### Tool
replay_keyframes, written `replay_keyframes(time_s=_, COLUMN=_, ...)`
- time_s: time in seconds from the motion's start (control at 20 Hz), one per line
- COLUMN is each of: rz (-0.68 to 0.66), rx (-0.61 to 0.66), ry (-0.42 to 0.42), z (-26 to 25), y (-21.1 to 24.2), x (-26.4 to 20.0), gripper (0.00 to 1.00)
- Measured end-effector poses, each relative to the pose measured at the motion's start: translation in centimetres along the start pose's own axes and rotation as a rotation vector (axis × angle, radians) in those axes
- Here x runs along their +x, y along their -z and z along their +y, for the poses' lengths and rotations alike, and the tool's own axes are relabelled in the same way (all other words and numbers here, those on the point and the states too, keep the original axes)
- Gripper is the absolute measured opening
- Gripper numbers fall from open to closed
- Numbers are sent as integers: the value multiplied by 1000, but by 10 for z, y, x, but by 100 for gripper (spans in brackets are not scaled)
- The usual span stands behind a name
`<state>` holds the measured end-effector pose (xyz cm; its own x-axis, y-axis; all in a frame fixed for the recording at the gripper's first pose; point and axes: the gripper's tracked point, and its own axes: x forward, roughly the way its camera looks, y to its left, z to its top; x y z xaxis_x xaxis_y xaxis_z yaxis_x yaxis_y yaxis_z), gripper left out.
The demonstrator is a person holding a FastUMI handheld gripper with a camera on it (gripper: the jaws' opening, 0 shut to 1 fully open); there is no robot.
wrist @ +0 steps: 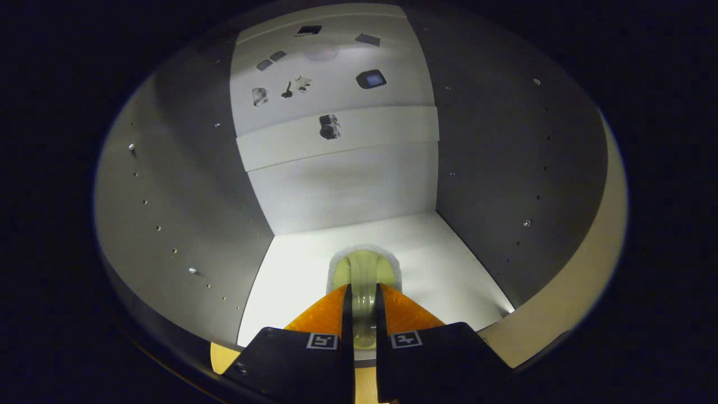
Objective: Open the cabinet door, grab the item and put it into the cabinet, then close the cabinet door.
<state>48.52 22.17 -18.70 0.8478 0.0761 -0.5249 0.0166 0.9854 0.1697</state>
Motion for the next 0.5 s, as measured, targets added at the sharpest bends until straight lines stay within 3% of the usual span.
replay_keyframes(time_s=0.35, rz=5, rx=14, ry=-10, z=1, y=0, x=8, gripper=28)
replay_keyframes(time_s=0.5, rz=-31, rx=6, ry=-3, z=-2, y=-7, x=4, gripper=46)
